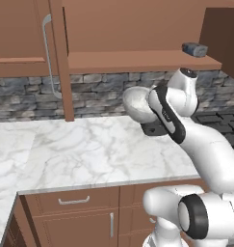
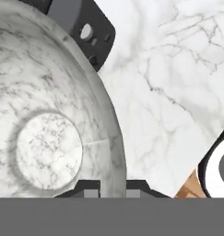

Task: Pick the mug and place it in the sink. Pick the bowl and place it in the open cabinet and then close the cabinet.

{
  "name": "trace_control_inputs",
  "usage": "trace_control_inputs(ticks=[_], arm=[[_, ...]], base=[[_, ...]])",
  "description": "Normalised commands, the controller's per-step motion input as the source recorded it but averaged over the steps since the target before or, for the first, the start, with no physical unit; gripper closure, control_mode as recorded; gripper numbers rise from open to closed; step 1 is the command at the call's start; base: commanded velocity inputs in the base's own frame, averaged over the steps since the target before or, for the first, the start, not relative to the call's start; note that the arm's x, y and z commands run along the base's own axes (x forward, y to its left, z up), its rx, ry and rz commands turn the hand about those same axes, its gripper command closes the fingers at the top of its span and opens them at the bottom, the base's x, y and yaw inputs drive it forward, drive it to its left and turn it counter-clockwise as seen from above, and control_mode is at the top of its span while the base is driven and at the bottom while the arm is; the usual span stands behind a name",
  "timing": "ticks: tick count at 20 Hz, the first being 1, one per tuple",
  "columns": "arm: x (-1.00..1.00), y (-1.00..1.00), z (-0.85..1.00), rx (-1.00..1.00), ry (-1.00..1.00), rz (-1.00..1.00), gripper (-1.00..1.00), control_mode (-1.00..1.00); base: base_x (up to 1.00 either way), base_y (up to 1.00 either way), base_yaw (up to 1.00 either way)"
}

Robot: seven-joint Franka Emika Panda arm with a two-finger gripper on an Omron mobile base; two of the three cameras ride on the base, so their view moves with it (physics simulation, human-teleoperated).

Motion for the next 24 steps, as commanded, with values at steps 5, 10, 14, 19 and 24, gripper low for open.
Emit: trace_control_inputs(ticks=[5,10,14,19,24], arm=[[-0.56,0.0,0.11,-0.01,-0.17,-0.3,1.0,-1.0],[-0.56,0.0,0.31,-0.01,-0.17,-0.18,1.0,-1.0],[-0.11,0.07,0.55,-0.15,-0.03,-0.09,1.0,-1.0],[0.0,0.1,0.73,-0.2,0.01,0.0,1.0,-1.0],[0.02,0.0,0.44,-0.05,0.0,-0.1,1.0,-1.0]], base=[[0.0,0.0,0.0],[0.0,0.0,0.0],[0.0,0.0,0.0],[0.0,0.0,0.0],[0.0,0.0,0.0]])
